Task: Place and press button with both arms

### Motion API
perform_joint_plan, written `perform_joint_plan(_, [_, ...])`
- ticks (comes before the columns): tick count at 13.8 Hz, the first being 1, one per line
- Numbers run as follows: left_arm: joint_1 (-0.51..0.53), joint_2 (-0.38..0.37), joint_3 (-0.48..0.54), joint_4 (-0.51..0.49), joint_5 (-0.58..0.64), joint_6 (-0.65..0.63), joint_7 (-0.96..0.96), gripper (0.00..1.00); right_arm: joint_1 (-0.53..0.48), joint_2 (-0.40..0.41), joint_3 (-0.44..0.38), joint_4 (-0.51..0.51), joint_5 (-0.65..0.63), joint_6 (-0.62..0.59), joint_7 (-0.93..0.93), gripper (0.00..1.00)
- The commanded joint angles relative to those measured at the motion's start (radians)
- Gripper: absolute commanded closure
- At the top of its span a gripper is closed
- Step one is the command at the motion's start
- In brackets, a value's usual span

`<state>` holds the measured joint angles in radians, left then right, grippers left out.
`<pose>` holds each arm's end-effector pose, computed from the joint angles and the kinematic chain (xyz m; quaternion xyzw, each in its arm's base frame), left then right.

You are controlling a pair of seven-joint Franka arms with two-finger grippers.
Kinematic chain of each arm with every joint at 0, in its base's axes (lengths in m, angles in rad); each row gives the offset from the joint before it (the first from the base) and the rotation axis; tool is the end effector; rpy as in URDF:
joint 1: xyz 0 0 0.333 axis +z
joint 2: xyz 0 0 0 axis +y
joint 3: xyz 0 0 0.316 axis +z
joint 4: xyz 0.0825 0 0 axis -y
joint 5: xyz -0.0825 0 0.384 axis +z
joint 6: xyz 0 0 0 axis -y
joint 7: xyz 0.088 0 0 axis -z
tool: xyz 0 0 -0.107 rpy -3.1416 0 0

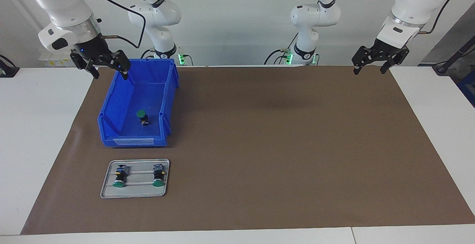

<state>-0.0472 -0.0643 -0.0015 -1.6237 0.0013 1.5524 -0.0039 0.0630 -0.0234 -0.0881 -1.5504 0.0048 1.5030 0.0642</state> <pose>0.5317 -0.0258 0.6329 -0.9997 0.0224 0.0035 0.0008 0.5404 -0.0136 0.6409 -0.9989 0.0445 0.0121 0.0032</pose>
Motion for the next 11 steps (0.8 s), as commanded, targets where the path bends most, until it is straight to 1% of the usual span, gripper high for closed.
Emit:
perform_joint_plan(1, [0.007,-0.014,-0.006,-0.018,0.009,0.000,-0.001,0.00,0.004,-0.022,0.004,0.009,-0.026,-0.059,0.011,0.00])
perform_joint_plan(11, [0.007,-0.014,-0.006,-0.018,0.009,0.000,-0.001,0.00,0.001,-0.038,0.008,0.003,-0.026,-0.050,0.020,0.00])
